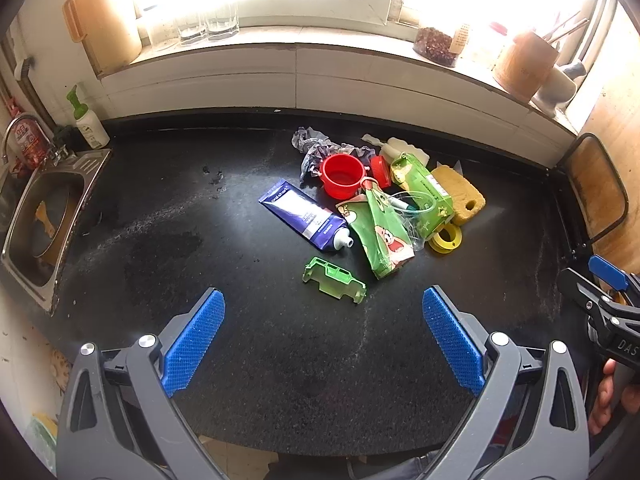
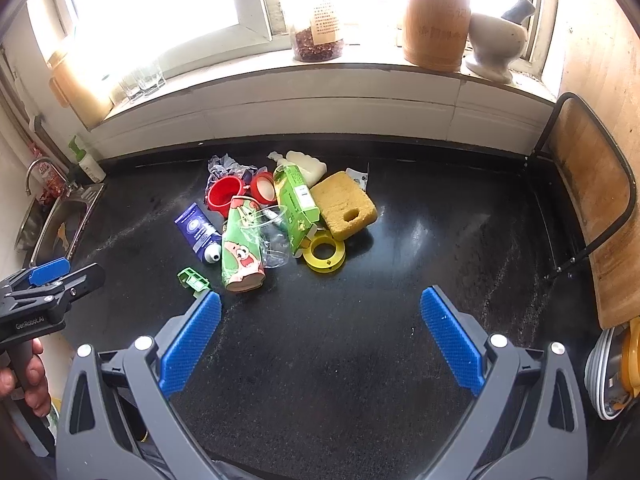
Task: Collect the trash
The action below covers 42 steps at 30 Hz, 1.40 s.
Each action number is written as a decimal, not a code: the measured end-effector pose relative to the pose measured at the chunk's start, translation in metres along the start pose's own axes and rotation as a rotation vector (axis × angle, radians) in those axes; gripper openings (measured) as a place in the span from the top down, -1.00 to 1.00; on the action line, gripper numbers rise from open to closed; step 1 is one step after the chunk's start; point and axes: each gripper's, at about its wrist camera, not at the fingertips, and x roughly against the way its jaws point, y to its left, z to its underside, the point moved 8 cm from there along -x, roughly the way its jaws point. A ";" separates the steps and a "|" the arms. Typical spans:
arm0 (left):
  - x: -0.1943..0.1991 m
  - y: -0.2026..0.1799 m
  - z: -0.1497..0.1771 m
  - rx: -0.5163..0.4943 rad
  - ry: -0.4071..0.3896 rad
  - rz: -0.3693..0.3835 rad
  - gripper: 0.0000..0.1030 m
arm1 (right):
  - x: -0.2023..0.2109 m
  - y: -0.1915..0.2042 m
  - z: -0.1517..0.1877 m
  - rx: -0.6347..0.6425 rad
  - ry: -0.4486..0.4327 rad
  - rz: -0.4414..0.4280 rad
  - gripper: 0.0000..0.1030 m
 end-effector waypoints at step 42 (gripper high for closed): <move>-0.238 -0.012 -0.126 0.025 0.223 0.065 0.83 | -0.167 -0.065 -0.077 -0.156 0.109 -0.099 0.81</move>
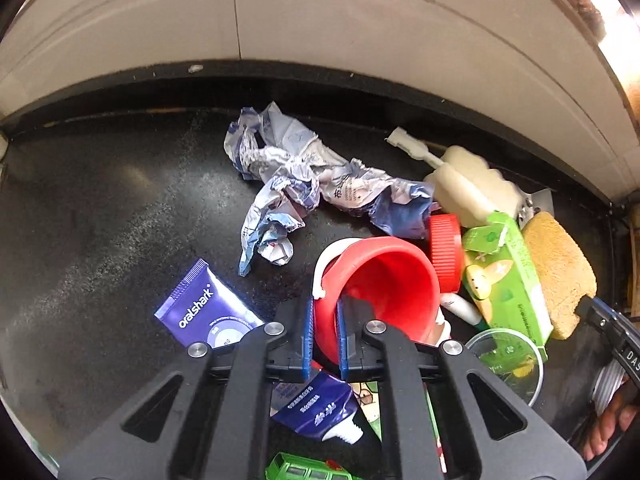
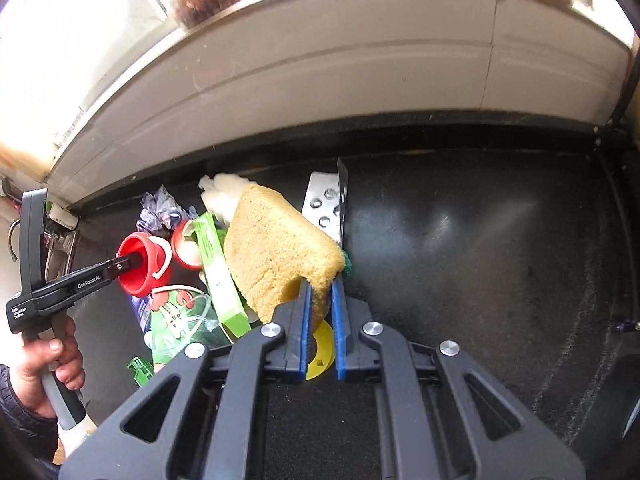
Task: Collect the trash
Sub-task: 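Grasp the red plastic cup with left tool while right tool grasps the yellow sponge, then carry cup and sponge to the black bin and open both tools over it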
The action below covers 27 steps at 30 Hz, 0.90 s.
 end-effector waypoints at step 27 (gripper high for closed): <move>0.220 0.125 0.146 0.213 -0.287 -0.192 0.83 | 0.087 0.256 0.092 0.553 -0.046 -0.275 0.81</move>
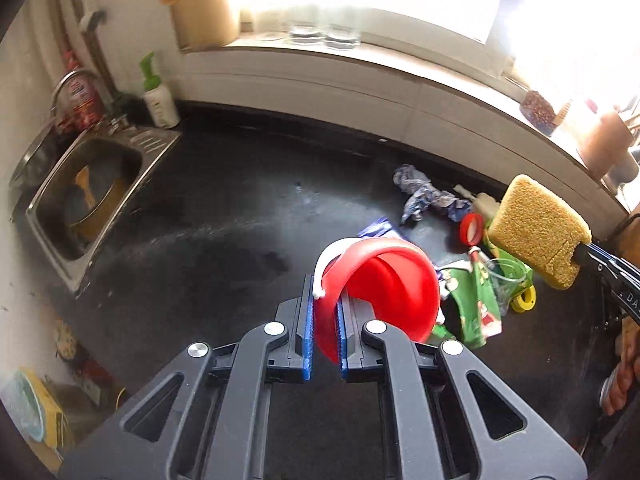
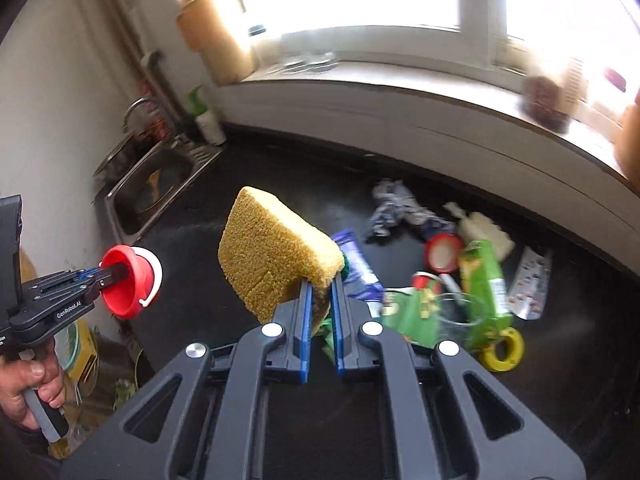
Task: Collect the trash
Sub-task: 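Carry cup and sponge to the black bin and open both tools over it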
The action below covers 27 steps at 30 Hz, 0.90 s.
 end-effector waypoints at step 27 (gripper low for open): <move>0.032 0.386 0.379 0.725 0.128 -0.307 0.83 | -0.232 0.502 0.185 0.702 0.560 -0.370 0.81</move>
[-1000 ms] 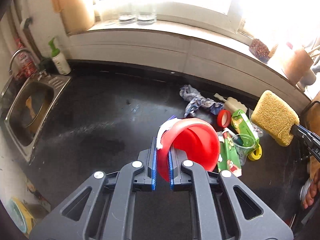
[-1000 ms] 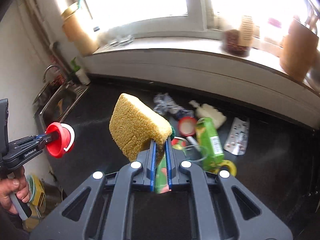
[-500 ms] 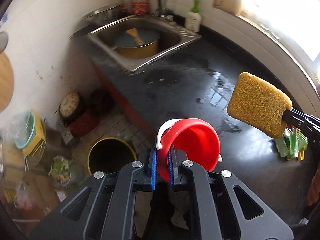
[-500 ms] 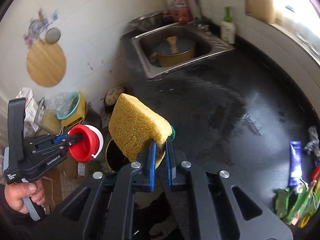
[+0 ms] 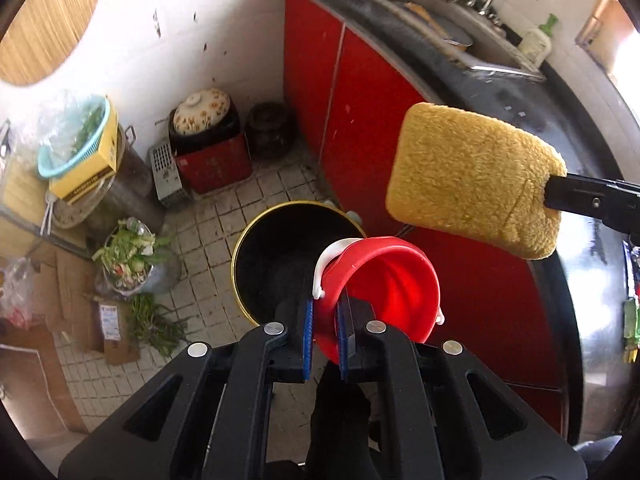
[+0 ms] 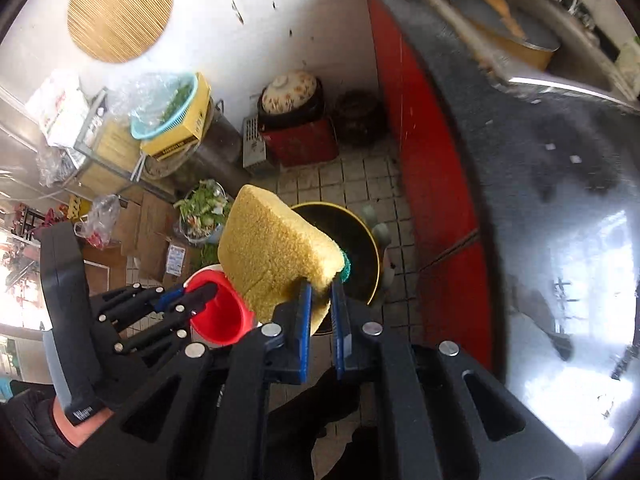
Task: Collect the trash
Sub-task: 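Carry cup and sponge to the black bin and open both tools over it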
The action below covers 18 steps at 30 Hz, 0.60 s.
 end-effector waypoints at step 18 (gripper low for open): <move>-0.116 0.037 0.019 -0.001 0.120 0.041 -0.28 | -0.106 0.006 -0.028 -0.011 0.157 0.005 -0.61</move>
